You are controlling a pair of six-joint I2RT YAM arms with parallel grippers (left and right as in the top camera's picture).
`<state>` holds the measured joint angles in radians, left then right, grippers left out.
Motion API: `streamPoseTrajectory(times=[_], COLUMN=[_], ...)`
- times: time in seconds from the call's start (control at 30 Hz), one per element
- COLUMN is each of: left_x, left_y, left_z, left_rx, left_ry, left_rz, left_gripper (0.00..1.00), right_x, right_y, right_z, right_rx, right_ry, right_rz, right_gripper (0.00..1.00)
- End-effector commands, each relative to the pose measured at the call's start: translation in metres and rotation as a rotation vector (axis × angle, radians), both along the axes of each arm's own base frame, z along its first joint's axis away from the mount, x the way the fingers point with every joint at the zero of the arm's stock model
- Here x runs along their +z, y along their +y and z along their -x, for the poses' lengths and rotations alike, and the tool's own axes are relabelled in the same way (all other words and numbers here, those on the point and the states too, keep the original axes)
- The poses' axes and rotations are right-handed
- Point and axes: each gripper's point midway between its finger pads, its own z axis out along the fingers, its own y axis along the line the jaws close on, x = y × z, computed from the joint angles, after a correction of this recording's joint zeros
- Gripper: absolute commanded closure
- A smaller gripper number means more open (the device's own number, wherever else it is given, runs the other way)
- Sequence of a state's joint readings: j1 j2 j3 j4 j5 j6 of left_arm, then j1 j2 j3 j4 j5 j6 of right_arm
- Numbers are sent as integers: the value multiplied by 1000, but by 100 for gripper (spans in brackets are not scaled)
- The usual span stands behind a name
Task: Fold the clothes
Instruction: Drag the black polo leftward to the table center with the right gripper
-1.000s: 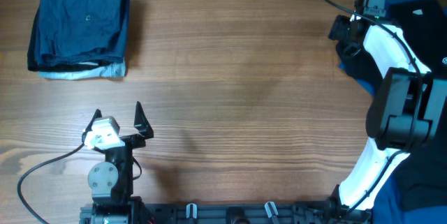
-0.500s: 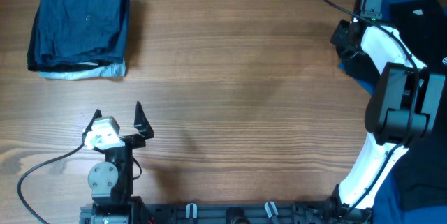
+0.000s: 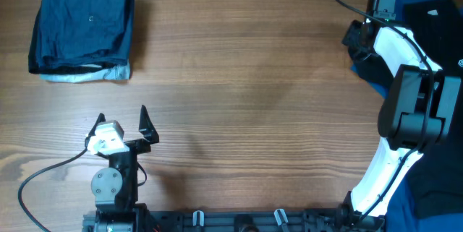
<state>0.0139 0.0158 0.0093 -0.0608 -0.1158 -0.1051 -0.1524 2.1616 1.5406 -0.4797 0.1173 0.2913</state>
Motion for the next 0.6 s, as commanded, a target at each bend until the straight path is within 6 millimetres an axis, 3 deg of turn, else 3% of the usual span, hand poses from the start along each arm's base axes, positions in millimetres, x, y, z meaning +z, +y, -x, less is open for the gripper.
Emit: streamPoseTrajectory(times=[0.0,0.2,0.27,0.3,0.4,0.5,0.57], left_x=[-1,-1,-1,-1,-1,-1,-1], left_y=[1,1,1,1,1,1,1], left_z=[0,0,0,0,0,0,0], left_rx=[5,5,5,5,5,5,5], left_ry=[4,4,4,4,4,4,4], left_rz=[-23,-23,-23,-23,-23,-23,-23], left_gripper=[0,0,0,0,0,0,0], right_x=[-18,-33,-33,-33,-30,-6,25], right_y=[-6,-5,-5,-5,-6,-7,-8], right_z=[7,8,7,7,5,-5,-10], right_rx=[-22,-14,-14,-14,-12,-2,26], right_ry=[39,63,58,58,48,1,-49], right_rz=[15,14,15,15,18,31,55], right_gripper=[43,43,48,56,96,96,96])
